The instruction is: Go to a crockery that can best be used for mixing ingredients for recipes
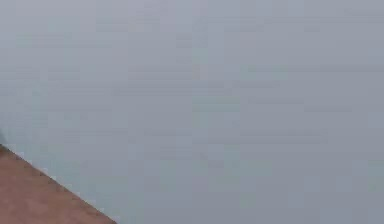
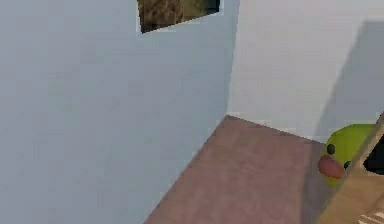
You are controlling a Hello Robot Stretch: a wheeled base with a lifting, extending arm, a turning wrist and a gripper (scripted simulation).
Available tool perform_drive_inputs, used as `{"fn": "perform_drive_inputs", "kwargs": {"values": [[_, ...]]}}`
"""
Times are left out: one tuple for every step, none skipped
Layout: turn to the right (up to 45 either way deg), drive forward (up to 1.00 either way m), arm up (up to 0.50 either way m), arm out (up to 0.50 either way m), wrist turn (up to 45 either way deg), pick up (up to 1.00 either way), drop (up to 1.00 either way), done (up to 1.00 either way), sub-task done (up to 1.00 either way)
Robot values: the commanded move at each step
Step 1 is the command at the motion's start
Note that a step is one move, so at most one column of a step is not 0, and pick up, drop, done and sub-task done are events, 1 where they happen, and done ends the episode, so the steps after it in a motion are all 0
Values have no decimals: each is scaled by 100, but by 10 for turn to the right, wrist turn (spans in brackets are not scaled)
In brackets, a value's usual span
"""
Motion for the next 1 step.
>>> {"fn": "perform_drive_inputs", "kwargs": {"values": [[-450,0,0,0,0,0,0,0,0]]}}
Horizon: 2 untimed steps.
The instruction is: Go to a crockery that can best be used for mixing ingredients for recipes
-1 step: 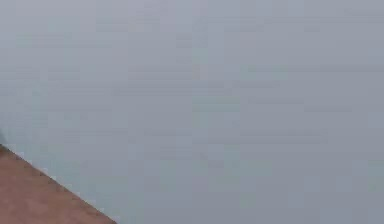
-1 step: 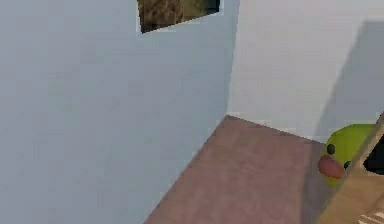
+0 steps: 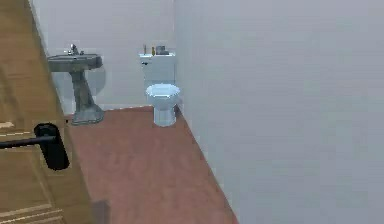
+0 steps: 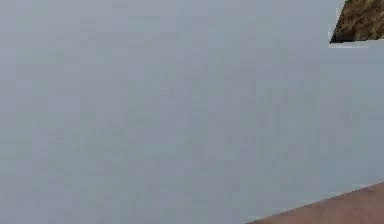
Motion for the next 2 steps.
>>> {"fn": "perform_drive_inputs", "kwargs": {"values": [[-450,0,0,0,0,0,0,0,0],[-450,0,0,0,0,0,0,0,0]]}}
